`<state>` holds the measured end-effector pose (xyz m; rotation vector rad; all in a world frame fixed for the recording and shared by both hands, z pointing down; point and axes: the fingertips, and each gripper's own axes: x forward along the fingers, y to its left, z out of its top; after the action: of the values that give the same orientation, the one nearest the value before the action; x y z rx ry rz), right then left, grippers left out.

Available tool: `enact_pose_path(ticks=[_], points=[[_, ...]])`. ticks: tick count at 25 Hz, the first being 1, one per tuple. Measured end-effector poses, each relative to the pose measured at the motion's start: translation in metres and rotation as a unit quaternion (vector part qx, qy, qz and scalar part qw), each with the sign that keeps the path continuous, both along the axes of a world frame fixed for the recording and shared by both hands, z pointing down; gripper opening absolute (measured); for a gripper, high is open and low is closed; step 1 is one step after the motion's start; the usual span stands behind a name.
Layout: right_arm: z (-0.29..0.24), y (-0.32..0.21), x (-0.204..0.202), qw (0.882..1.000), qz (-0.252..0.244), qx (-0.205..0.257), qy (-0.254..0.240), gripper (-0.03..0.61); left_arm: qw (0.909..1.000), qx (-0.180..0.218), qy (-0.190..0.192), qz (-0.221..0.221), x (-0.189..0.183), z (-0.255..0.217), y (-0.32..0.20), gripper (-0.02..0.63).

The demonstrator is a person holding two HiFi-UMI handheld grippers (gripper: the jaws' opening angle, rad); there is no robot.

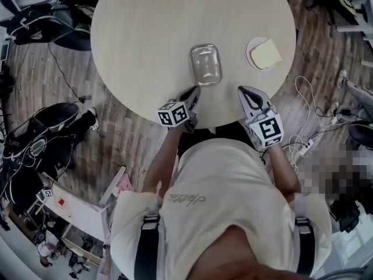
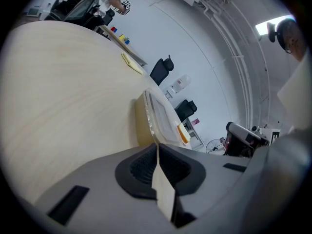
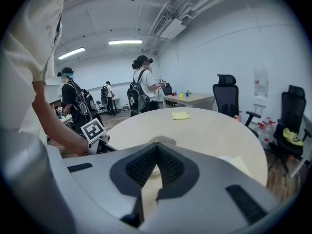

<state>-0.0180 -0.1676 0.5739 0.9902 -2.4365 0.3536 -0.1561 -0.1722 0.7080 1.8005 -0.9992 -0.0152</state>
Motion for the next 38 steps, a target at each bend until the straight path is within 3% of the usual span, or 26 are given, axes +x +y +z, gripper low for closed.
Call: enact_pose_path(ticks=[6,12,20,24,38], points=[[0.004,0.002,0.0,1.0,-0.002,-0.001,-0.002,0.006,0.998,-0.001,0.059,-0.025,-0.001,-0.011,-0.004,0.017],[0.004,-0.004,0.009,1.0,-0.005,-0.007,-0.004,0.006,0.9969,0.022,0.072,-0.025,0.011,-0.038,-0.018,0.017],[0.001,-0.002,0.005,1.0,0.002,0.0,-0.011,0.006,0.9955,0.078,0.052,0.005,0.02,-0.09,-0.021,0.017],[-0.004,-0.001,0.01,1.0,0.007,0.011,-0.017,0.006,0.9943,0.102,0.024,0.015,0.025,-0.112,-0.021,0.017],[-0.049,-0.033,0.027,0.995,0.038,0.072,-0.052,0.006,0.9788,0.196,-0.039,0.046,0.024,-0.22,-0.034,0.017]])
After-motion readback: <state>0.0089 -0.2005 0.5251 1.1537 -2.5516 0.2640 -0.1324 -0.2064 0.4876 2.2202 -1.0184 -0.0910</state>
